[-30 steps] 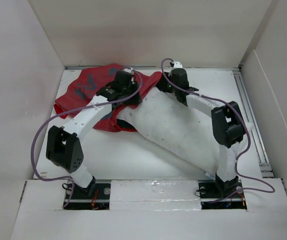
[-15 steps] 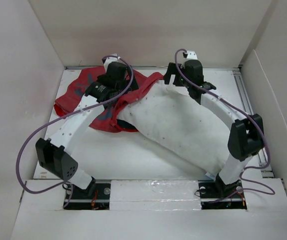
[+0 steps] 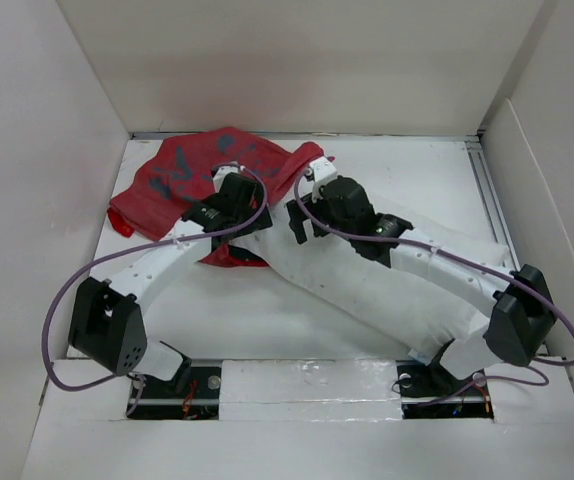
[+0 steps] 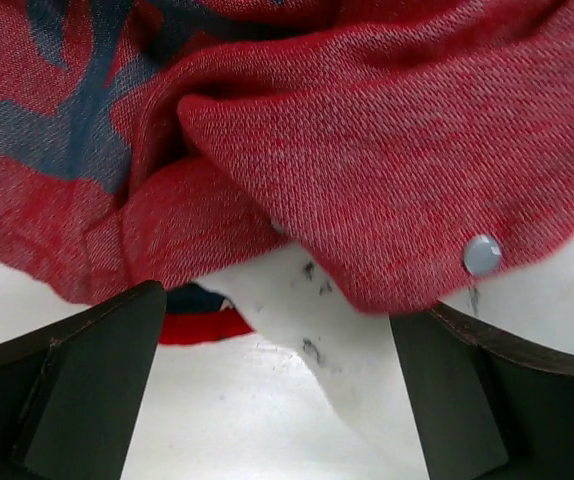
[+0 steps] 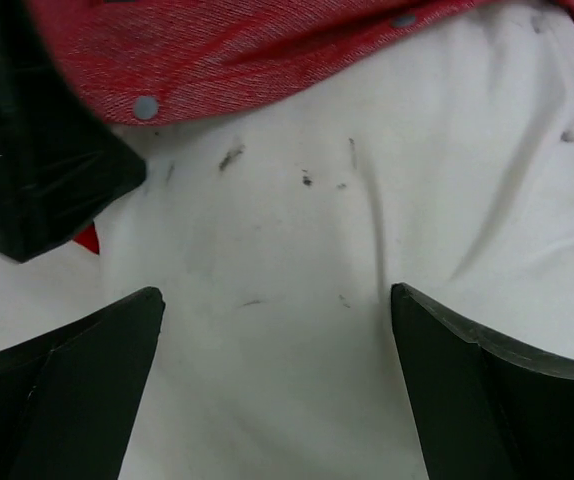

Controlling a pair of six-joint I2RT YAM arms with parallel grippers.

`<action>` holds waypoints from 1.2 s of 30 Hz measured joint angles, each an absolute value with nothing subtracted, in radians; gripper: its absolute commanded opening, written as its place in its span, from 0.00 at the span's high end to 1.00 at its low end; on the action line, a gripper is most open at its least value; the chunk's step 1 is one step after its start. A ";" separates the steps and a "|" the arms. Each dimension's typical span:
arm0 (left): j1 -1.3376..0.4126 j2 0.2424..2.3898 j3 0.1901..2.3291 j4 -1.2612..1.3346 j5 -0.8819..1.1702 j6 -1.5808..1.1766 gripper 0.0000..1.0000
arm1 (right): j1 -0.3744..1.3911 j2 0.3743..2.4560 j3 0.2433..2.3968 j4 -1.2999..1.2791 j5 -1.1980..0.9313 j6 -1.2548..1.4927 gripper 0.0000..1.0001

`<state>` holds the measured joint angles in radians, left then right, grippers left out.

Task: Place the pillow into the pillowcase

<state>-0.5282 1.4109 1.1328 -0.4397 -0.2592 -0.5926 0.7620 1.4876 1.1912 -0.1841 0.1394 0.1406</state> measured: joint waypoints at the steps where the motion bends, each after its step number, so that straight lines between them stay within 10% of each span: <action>1: -0.528 1.419 1.125 -0.418 -0.269 -0.599 0.13 | 0.781 1.488 1.191 -0.172 0.150 0.121 0.00; 4: -0.528 1.454 1.095 -0.357 -0.296 -0.624 0.33 | 0.822 1.499 1.192 -0.146 0.189 0.072 0.00; 5: -0.528 1.476 1.072 -0.320 -0.307 -0.633 0.65 | 0.830 1.511 1.196 -0.135 0.202 0.059 0.00; 12: -0.530 1.510 1.031 -0.259 -0.330 -0.657 0.79 | 0.852 1.632 1.198 -0.058 0.221 -0.019 0.00; 14: -0.531 1.502 1.031 -0.257 -0.336 -0.659 0.99 | 0.849 1.655 1.197 -0.028 0.221 -0.035 0.00; 18: -0.535 1.438 1.031 -0.271 -0.330 -0.663 1.00 | 0.815 1.697 1.197 0.054 0.195 -0.030 0.37; 19: -0.535 1.409 1.031 -0.277 -0.326 -0.663 1.00 | 0.800 1.708 1.196 0.071 0.187 -0.021 0.54; 20: -0.535 1.383 1.034 -0.284 -0.320 -0.663 1.00 | 0.783 1.718 1.196 0.086 0.171 -0.011 1.00; 36: -0.536 1.294 1.124 -0.378 -0.227 -0.634 0.85 | 0.677 1.792 1.333 0.120 0.099 0.110 1.00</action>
<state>-0.5358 1.2942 1.1244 -0.3779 -0.2268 -0.6338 0.6765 1.7920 1.3327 0.1196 0.0990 0.1097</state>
